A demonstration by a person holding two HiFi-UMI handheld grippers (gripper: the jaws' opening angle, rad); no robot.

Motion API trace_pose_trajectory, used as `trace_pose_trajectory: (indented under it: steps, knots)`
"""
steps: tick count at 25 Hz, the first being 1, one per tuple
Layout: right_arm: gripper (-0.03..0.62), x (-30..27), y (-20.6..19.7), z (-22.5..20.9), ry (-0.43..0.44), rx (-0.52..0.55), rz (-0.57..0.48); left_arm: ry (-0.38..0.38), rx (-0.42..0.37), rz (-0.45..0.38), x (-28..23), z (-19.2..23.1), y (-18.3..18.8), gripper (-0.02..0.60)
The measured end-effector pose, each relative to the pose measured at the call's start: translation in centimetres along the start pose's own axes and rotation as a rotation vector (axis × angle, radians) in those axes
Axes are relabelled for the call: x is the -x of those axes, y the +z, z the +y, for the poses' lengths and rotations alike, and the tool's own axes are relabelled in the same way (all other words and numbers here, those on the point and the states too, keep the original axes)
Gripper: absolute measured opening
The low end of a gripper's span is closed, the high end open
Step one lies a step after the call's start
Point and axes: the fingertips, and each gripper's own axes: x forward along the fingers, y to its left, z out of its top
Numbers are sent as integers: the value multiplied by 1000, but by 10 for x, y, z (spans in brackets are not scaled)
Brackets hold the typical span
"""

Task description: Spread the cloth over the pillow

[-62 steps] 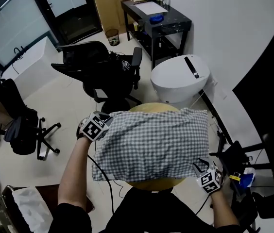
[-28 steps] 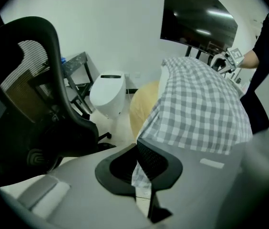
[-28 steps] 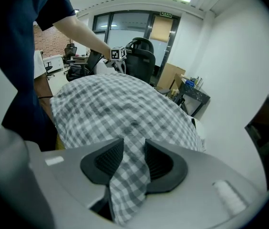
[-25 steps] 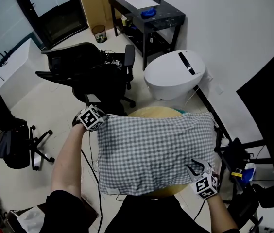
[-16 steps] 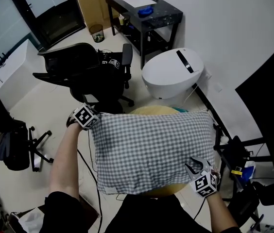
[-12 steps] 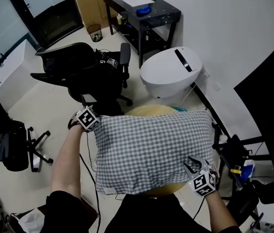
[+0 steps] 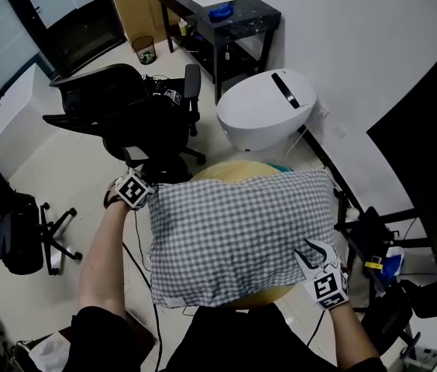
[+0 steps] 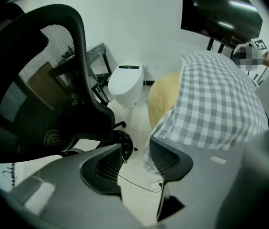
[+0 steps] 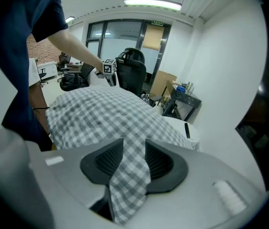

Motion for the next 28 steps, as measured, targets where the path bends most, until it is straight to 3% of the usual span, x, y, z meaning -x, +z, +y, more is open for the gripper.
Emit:
trace_pose_trajectory:
  steps: [2, 7, 11, 12, 14, 15, 18, 21, 24, 28]
  knots:
    - [155, 7, 6, -6, -23, -6, -35, 46, -13, -49, 18, 1, 4, 201]
    - [129, 27, 17, -17, -61, -5, -110, 186, -67, -211, 84, -18, 16, 195]
    - [67, 49, 24, -19, -66, 13, -167, 238, -44, -300, 135, -53, 18, 196]
    - [45, 54, 25, -17, -60, 24, -181, 263, -41, -310, 149, -62, 18, 176]
    - [7, 64, 25, -13, -42, 53, -199, 323, -13, -339, 177, -80, 19, 38]
    - [7, 69, 23, -12, -31, 67, -205, 342, 18, -362, 189, -90, 20, 23]
    - [8, 83, 17, -9, 9, 57, -228, 358, 121, -410, 215, -125, 22, 2]
    - [8, 97, 12, -10, 54, -20, -269, 365, 191, -397, 227, -163, 18, 2]
    - [6, 114, 10, -3, 81, -20, -311, 398, 216, -466, 244, -202, 25, 2]
    - [6, 136, 8, 10, 115, 0, -354, 344, 202, -565, 262, -263, 45, 2]
